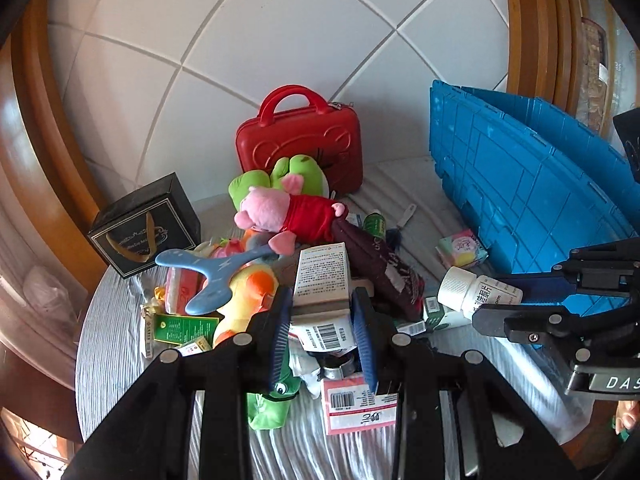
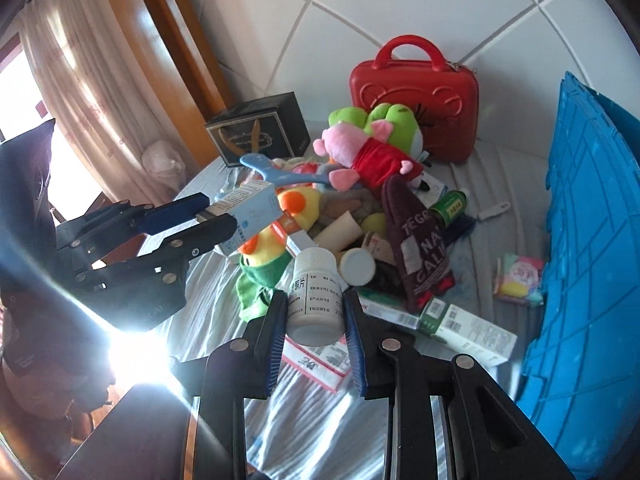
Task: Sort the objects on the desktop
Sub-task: 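Carry the medicine box and pill bottle with both tools over the blue crate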
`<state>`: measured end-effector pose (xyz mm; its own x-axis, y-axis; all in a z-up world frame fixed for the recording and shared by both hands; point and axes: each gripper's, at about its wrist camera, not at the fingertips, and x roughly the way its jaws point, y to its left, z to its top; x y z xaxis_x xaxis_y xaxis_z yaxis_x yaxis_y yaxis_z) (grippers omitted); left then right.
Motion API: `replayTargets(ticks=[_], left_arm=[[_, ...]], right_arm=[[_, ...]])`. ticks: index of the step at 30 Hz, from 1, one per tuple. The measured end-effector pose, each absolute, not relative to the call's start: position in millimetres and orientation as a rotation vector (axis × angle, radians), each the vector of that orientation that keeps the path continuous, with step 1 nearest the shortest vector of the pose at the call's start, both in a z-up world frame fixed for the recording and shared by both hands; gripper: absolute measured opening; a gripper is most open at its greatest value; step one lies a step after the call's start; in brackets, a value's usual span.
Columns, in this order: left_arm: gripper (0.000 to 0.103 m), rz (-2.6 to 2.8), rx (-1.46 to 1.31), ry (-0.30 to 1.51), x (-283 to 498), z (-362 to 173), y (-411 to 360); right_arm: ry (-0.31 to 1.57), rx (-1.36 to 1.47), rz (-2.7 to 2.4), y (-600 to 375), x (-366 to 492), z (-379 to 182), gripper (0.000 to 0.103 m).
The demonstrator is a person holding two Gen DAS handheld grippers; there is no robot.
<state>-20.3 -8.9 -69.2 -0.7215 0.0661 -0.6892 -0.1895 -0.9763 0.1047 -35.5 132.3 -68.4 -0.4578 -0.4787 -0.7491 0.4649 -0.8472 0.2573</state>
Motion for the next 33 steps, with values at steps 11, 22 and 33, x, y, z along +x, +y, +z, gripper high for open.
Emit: replayTargets(ticks=[11,22,33], left_arm=[[0.03,2.739,-0.964,0.318,-36.6,-15.0,62.0],[0.03,2.646,-0.812,0.369,-56.4,27.3,156.2],[0.03,2.52,-0.749,0.405,-67.1,40.8,250.3]], right_arm=[[-0.125,1.085,-2.374,196.9,-34.7,-21.6,0.028],[-0.221,1.015,-2.508,281.2,-37.3,14.8,0.028],[-0.332,1.012,-2.661,381.0,-38.5,26.4,0.028]])
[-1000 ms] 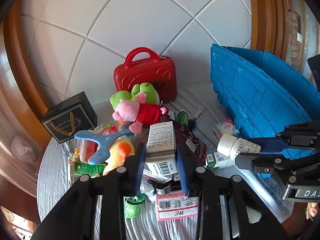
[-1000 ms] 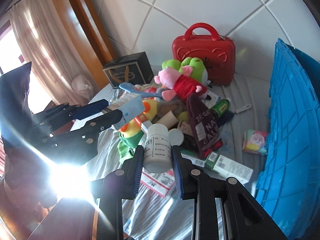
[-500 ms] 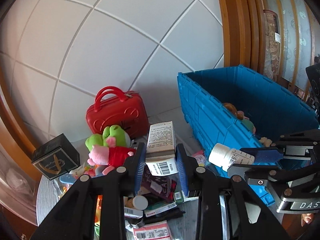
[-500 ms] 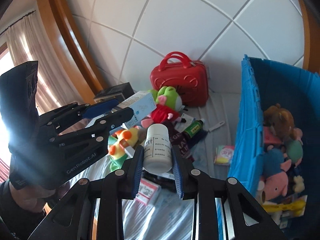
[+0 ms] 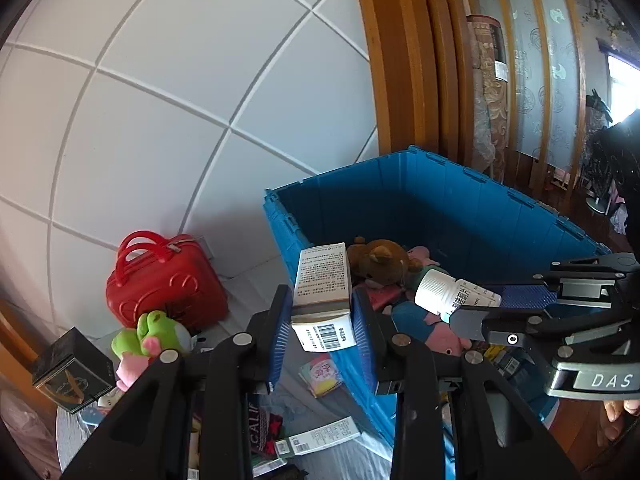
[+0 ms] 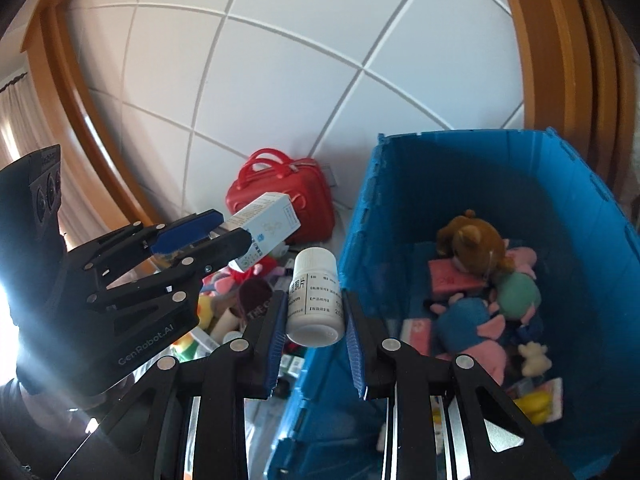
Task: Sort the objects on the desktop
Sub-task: 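Carry the medicine box and pill bottle with both tools over the blue crate, then open both tools to drop the box and bottle into the crate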
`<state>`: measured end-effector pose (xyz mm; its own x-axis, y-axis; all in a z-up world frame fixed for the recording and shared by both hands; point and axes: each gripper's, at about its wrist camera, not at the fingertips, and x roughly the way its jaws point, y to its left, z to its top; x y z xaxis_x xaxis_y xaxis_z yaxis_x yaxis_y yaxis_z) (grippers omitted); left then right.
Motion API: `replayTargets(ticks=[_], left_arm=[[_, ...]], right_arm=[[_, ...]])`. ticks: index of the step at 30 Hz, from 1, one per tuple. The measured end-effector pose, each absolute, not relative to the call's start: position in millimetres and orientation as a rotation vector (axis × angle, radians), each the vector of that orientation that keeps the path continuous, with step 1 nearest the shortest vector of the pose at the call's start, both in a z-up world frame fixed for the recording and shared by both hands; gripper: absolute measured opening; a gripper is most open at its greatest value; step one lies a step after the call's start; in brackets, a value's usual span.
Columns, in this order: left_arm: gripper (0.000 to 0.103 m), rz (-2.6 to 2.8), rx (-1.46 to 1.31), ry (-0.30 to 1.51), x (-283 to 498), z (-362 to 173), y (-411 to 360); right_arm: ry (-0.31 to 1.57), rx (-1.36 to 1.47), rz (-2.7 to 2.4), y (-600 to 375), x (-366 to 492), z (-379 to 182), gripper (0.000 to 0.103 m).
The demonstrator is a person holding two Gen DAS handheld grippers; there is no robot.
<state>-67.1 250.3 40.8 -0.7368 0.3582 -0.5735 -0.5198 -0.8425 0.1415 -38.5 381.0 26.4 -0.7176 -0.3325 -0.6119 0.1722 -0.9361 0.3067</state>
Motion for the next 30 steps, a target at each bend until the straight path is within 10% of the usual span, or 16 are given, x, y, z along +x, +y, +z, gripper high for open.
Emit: replayTargets(ticks=[30], left_arm=[[0.03,2.319,-0.78,0.496,-68.7,37.4,388.5]], right_arm=[[-0.516,1.154,-2.885,522.7,-36.8,8.7,0.027]])
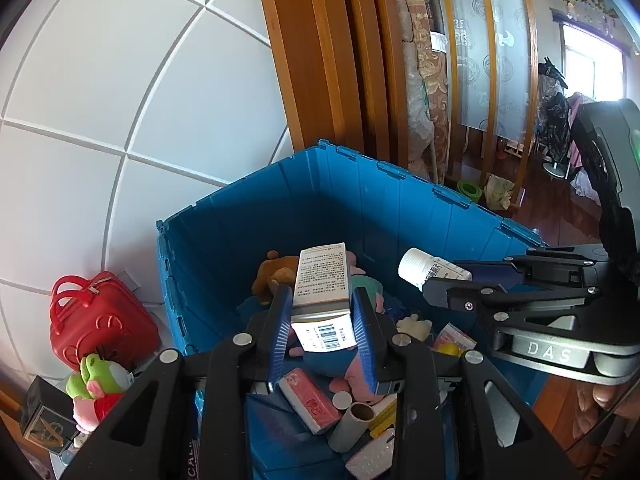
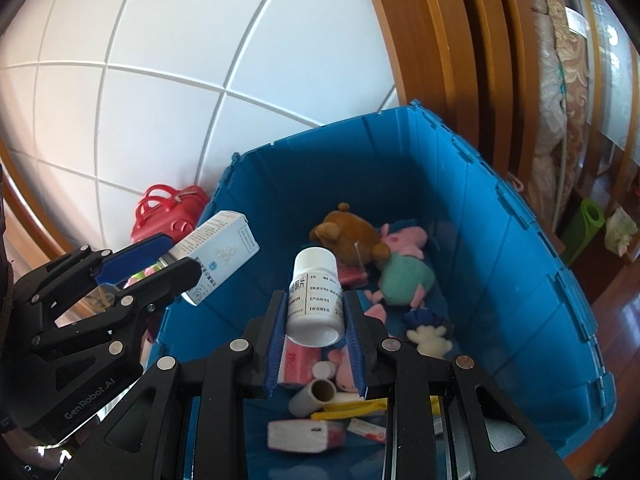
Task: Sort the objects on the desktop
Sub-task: 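Open both tools to drop the box and bottle into the crate, then move both tools back to the pile, left tool toward the blue boomerang toy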
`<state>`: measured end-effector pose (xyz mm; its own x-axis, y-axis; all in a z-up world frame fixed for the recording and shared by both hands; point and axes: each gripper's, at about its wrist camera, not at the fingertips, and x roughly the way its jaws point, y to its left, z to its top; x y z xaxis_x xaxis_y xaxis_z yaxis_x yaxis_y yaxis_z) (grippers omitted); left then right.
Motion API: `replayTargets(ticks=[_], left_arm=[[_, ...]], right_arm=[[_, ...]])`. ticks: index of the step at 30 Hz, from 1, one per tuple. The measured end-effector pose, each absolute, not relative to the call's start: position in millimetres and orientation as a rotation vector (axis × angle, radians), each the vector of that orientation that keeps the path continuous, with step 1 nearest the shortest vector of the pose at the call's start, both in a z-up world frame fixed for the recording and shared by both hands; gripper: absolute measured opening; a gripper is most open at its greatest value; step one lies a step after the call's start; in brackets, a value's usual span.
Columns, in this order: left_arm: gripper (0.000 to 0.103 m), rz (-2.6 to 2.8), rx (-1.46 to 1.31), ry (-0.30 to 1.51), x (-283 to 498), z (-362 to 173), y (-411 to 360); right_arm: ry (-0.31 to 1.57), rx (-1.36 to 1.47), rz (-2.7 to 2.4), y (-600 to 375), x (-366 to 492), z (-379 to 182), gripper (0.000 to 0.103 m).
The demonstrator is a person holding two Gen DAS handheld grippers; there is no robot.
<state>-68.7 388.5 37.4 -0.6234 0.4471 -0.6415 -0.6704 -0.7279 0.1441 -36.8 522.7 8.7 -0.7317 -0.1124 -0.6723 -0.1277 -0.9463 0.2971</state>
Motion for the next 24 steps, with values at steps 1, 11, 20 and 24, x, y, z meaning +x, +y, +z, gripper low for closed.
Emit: replayTargets(ticks=[1,11,20,24], left_arm=[[0.03,2.33,-0.776,0.506,-69.5,38.3,389.9],[0.092,2.468,-0.854,0.462,-82.0,35.8,359.8],[0.092,2.579,-0.926,0.408,-79.0,20.8,282.1],[0.092,2.611,-0.957,0.37,-74.3,12.3,239.6]], right_arm=[[0.513,-1.145,2.865,523.8,-37.3,8.8,0.028],[0.483,-1.06,2.779,532.9,-29.8,13.4,0.097],[0.416,-1.09,2.913,468.5,-37.1,24.9,0.097],[0.379,-1.122,2.969,429.8,-40.8,29.8,0.097]])
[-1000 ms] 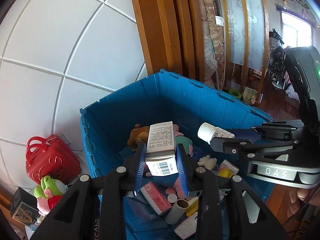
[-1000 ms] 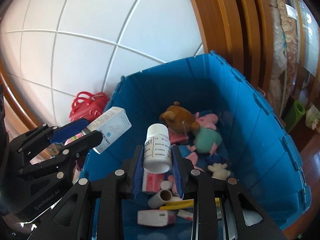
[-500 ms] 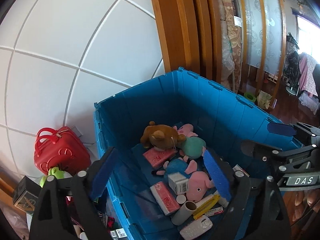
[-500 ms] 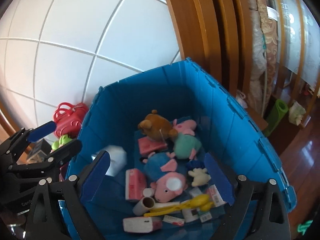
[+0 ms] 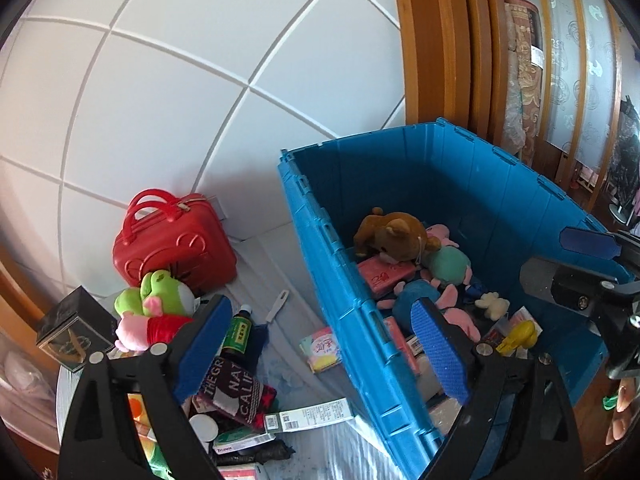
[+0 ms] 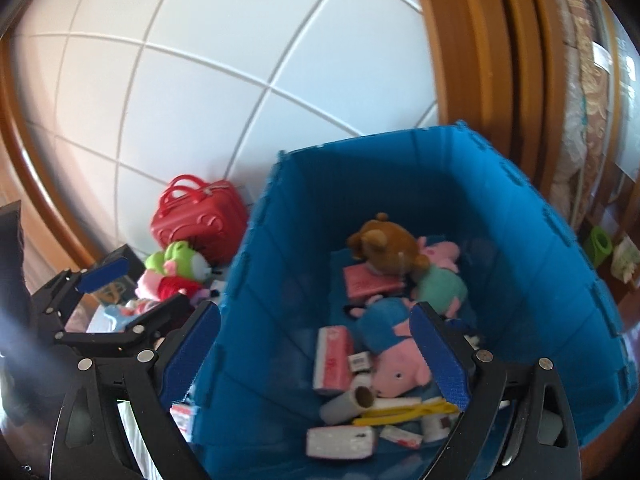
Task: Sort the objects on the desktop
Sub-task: 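Move both tools back to the pile, left tool toward the blue boomerang toy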
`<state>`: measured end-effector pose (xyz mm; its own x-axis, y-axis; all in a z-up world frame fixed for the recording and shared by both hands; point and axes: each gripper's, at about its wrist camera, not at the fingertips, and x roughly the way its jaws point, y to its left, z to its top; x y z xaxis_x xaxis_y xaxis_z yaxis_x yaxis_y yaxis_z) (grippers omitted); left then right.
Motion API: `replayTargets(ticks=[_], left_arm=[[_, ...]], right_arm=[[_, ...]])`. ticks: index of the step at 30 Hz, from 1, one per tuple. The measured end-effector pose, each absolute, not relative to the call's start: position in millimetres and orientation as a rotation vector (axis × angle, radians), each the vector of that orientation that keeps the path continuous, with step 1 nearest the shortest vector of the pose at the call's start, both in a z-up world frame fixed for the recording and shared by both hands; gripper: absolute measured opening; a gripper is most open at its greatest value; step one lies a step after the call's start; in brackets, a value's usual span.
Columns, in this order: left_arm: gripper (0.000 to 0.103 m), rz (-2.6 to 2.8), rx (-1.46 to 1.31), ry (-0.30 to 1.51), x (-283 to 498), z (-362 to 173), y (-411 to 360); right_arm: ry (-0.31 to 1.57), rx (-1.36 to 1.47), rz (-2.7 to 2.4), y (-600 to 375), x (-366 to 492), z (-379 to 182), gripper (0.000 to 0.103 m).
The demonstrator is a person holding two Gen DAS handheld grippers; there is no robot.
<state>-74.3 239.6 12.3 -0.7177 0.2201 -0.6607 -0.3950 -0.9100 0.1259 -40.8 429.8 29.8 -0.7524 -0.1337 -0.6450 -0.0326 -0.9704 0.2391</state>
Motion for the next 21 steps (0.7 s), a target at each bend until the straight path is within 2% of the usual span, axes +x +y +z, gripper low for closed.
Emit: replayTargets(ticks=[9,21], left_arm=[[0.092,2.665,-1.045,0.292,-67.2,-9.7,140.9],[0.092,2.728,-1.199,0.229,-56.7,-52.5,14.5]], right_arm=[[-0.234,1.102,-2.783,334.8,-46.2,27.7,0.097],[-0.129,1.166,-2.65,217.8,-54.7,-3.8,0.097]])
